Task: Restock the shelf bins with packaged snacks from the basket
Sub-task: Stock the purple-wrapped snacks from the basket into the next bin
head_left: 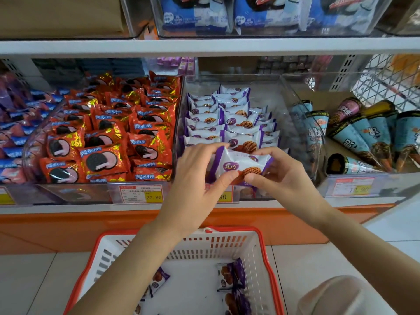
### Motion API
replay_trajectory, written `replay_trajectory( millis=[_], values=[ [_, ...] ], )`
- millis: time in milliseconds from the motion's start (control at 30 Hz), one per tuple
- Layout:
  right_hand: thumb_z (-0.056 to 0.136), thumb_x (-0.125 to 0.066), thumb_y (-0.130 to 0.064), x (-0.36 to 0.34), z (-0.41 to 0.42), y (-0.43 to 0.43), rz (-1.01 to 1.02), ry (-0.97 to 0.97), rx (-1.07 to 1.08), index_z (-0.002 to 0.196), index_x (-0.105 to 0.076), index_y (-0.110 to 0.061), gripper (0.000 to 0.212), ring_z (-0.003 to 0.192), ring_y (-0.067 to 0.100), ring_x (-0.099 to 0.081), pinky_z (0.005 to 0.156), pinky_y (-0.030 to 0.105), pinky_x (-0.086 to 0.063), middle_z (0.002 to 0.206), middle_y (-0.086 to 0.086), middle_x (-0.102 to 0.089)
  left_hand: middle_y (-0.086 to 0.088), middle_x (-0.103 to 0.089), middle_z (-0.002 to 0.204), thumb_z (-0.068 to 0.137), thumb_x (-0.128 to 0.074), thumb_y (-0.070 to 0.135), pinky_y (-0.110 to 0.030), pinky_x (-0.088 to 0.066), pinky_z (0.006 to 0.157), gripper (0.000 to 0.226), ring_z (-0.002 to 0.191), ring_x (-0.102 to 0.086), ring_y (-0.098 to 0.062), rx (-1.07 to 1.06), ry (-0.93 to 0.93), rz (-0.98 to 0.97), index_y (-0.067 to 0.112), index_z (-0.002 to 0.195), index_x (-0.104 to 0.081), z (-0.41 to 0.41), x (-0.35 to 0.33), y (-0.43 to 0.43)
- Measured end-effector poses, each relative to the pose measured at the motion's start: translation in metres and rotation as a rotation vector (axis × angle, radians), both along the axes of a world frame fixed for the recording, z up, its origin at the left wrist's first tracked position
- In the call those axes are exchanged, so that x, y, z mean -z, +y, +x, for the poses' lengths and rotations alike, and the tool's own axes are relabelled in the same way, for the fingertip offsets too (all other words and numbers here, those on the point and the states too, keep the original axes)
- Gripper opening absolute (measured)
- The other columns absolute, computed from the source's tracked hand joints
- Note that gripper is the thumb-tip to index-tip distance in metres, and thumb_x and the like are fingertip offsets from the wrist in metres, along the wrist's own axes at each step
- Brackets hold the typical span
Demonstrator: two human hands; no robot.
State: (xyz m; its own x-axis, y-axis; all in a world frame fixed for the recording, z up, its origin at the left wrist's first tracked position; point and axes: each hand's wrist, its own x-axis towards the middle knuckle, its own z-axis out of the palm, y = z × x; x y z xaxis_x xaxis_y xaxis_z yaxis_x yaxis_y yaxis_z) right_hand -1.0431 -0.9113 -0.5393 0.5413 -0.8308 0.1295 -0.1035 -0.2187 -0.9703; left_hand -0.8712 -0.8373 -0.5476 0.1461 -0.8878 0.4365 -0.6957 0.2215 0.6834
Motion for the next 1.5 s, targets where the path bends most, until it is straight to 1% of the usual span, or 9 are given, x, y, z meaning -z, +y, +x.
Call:
replay_trajectory(
  millis=[167,267,433,700,800,900,1167,1333,1500],
  values=[
    [0.082,-0.07,-0.029,0.001,-0.007,-0.031,-0.198,0.194,0.286,0.107,-0.053,-0.026,0.031,0.062,-0.003,-0.058,0.057,0.011,-0.045,0.073,-0.014,-0.059,-0.001,-0.055,0.122,0.095,-0.041,0.037,-0.023,-0.02,0.105,0.04,0.118,-0.041,-0.014,-0.149,-0.466,-0.038,0.013,0.124,-0.053,0.018,0.014,-0.002],
    [0.084,-0.07,-0.034,0.008,0.0,-0.046,-0.293,0.424,0.283,0.116,-0.054,-0.023,0.038,0.073,0.006,-0.064,0.066,0.023,-0.052,0.08,-0.011,-0.063,-0.001,-0.058,0.118,0.094,-0.042,0.032,-0.029,-0.018,0.11,0.036,0.114,-0.045,-0.015,-0.136,-0.598,-0.031,0.013,0.123,-0.053,0.021,0.025,-0.002],
    [0.084,-0.069,-0.037,0.007,0.009,-0.054,-0.336,0.57,0.181,0.121,-0.053,-0.019,0.044,0.072,0.01,-0.061,0.07,0.026,-0.049,0.082,-0.004,-0.062,-0.001,-0.059,0.119,0.095,-0.042,0.031,-0.027,-0.017,0.11,0.037,0.114,-0.045,-0.015,-0.142,-0.614,-0.036,0.013,0.125,-0.052,0.022,0.028,-0.004],
    [0.088,-0.064,-0.029,0.009,0.001,-0.059,-0.365,0.538,0.038,0.108,-0.046,-0.031,0.026,0.071,0.025,-0.066,0.067,0.041,-0.056,0.079,0.008,-0.065,-0.003,-0.058,0.12,0.095,-0.041,0.031,-0.029,-0.016,0.112,0.037,0.116,-0.045,-0.015,-0.146,-0.618,-0.051,0.012,0.126,-0.052,0.022,0.031,-0.006],
    [0.087,-0.066,-0.028,0.015,0.004,-0.06,-0.52,0.604,0.038,0.112,-0.054,-0.024,0.028,0.07,0.019,-0.059,0.072,0.036,-0.053,0.089,0.0,-0.058,-0.002,-0.058,0.121,0.096,-0.042,0.031,-0.03,-0.017,0.113,0.037,0.116,-0.046,-0.016,-0.143,-0.622,-0.05,0.012,0.127,-0.051,0.023,0.033,-0.007],
    [0.082,-0.072,-0.024,0.019,0.006,-0.059,-0.66,0.597,0.112,0.114,-0.061,-0.016,0.035,0.091,0.017,-0.049,0.082,0.029,-0.043,0.104,-0.003,-0.041,-0.002,-0.057,0.122,0.096,-0.042,0.031,-0.03,-0.016,0.114,0.038,0.117,-0.046,-0.016,-0.142,-0.621,-0.041,0.012,0.127,-0.051,0.023,0.033,-0.007],
    [0.073,-0.081,-0.014,0.023,0.004,-0.052,-0.986,0.555,0.238,0.103,-0.068,-0.009,0.033,0.095,0.029,-0.048,0.081,0.033,-0.041,0.102,0.014,-0.053,-0.004,-0.058,0.122,0.096,-0.04,0.032,-0.032,-0.016,0.114,0.038,0.116,-0.048,-0.018,-0.142,-0.63,-0.044,0.011,0.127,-0.051,0.024,0.034,-0.007],
    [0.09,-0.06,-0.013,0.025,0.006,-0.037,-1.026,0.476,0.179,0.104,-0.066,-0.006,0.017,0.089,0.025,-0.06,0.072,0.034,-0.053,0.099,0.01,-0.06,-0.004,-0.057,0.121,0.096,-0.041,0.031,-0.031,-0.016,0.114,0.038,0.115,-0.049,-0.019,-0.133,-0.64,-0.057,0.011,0.127,-0.052,0.026,0.034,-0.007],
    [0.098,-0.037,-0.024,0.038,0.005,-0.012,-1.01,0.524,-0.008,0.113,-0.063,-0.006,0.035,0.095,0.018,-0.063,0.078,0.029,-0.053,0.106,0.005,-0.066,-0.004,-0.058,0.119,0.095,-0.043,0.031,-0.032,-0.017,0.113,0.04,0.113,-0.049,-0.019,-0.104,-0.659,-0.075,0.01,0.127,-0.053,0.029,0.032,-0.006]
  ],
)
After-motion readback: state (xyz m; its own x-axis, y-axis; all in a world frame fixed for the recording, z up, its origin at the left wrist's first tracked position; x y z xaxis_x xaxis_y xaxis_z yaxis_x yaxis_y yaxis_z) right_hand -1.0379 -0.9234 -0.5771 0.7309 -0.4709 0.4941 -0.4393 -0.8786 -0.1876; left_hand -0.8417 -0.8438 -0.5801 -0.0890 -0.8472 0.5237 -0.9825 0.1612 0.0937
